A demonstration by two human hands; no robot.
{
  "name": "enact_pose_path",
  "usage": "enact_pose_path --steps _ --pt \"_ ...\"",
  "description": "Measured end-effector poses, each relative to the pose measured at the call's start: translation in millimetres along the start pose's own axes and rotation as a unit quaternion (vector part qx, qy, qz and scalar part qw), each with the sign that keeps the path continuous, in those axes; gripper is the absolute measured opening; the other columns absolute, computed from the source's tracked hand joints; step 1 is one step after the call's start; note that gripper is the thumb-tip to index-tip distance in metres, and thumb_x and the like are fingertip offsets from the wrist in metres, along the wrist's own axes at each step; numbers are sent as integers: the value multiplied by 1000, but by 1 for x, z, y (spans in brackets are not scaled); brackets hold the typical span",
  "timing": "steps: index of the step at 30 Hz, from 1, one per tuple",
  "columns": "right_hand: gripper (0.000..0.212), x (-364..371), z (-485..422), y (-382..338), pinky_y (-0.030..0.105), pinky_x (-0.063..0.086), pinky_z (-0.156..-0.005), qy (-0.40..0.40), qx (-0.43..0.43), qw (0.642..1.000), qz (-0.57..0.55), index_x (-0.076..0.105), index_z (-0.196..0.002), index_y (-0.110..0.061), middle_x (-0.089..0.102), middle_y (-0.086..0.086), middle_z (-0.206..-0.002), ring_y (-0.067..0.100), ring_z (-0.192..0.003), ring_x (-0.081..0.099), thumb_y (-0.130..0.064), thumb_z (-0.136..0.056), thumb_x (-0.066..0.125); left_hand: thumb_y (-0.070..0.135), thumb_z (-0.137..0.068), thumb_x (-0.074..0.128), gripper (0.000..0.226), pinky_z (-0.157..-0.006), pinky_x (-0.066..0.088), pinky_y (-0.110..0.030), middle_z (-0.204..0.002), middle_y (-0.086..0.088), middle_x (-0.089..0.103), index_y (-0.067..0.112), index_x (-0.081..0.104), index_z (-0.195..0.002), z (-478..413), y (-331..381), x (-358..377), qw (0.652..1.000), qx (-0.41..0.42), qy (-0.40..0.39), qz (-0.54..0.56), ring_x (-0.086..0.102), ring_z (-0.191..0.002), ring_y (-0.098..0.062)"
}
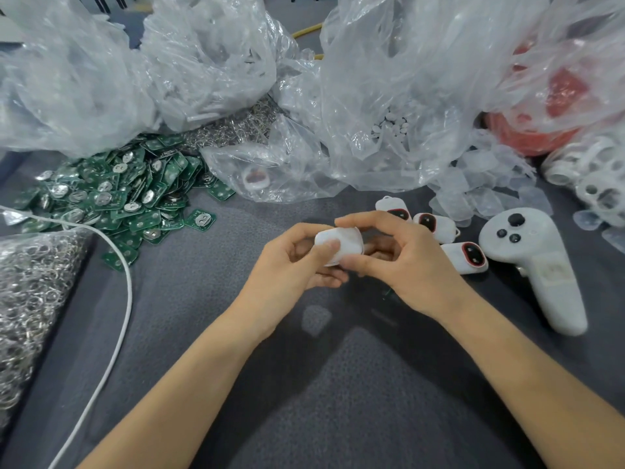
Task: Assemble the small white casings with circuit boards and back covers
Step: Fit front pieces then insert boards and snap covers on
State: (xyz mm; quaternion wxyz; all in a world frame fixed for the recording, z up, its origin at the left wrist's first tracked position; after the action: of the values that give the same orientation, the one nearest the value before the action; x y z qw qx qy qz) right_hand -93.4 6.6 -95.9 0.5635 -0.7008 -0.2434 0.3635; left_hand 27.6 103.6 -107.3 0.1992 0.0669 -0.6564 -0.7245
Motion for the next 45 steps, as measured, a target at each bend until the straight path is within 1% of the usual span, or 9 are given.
enact_pose_path --steps 3,6,9,14,20,28,33,37,45 --pt "40 -7 -2 4 31 57 -80 21 11 1000 20 66 -107 -32 70 -9 -99 10 -89 69 -34 -68 77 -1 -80 71 48 -78 53 -21 -98 1 73 21 59 -121 -2 2 -4 990 30 -13 -139 69 -82 -9" --pt "38 -9 -3 8 32 55 -88 7 20 999 39 66 -106 -31 70 -8 -100 9 -93 68 -30 -70 79 5 -80 74 46 -89 52 -27 -98 4 72 27 61 -119 -1 6 -8 965 67 13 -254 68 -90 -9" --pt "31 -6 -2 6 20 51 -87 -6 5 997 78 64 -105 -29 69 -7 -99 4 -93 65 -24 -77 77 14 -79 76 43 -98 47 -34 -110 11 66 29 61 -116 0 8 -8 944 89 13 -317 60 -106 -10" --pt "18 -5 -3 -3 18 46 -82 -23 -74 971 225 66 -97 -9 65 -1 -101 5 -93 57 -13 -81 73 36 -74 78 47 -115 7 -52 -138 13 44 33 63 -118 1 8 -5 845 120 24 -520 21 -142 -16" --pt "39 -7 -2 -4 12 43 -83 -60 -50 968 237 67 -110 -16 62 -8 -102 0 -93 55 -25 -74 80 40 -76 74 45 -116 -4 -55 -143 17 38 36 61 -119 1 6 -5 849 115 22 -516 11 -145 -11" --pt "25 -8 0 -11 17 44 -79 -17 -131 956 263 66 -95 -12 61 -5 -93 6 -87 54 -7 -74 78 42 -77 73 44 -116 -6 -54 -144 15 40 36 61 -118 1 5 -4 844 119 20 -522 12 -146 -13" --pt "35 -11 -1 -9 11 38 -84 -50 -111 949 290 65 -102 -19 62 -9 -98 3 -93 52 -15 -72 81 43 -76 74 46 -116 -7 -53 -143 15 41 36 60 -119 0 3 -4 844 116 24 -523 12 -145 -12" --pt "45 -12 0 -8 18 35 -90 -62 -95 942 317 63 -110 -22 62 -13 -105 10 -101 48 -21 -70 83 42 -76 74 46 -116 -6 -53 -141 15 42 36 61 -119 -1 3 -4 845 118 29 -520 15 -144 -12" --pt "38 -7 3 -13 16 37 -84 -37 -117 943 311 65 -107 -19 63 -11 -102 10 -96 50 -15 -72 80 42 -76 74 47 -116 -4 -52 -139 15 43 33 60 -120 0 3 -6 842 115 29 -526 17 -144 -12"
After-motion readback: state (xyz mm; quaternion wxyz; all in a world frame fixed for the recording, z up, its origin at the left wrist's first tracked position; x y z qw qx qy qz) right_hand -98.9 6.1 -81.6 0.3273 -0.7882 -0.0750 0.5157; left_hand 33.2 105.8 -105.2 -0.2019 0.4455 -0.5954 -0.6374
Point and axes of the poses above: each hand's wrist, its own z-axis away from the middle knuckle, its own x-axis out of the palm, y = z × x, the point moved 4 cm from there along -z, towards the middle knuckle
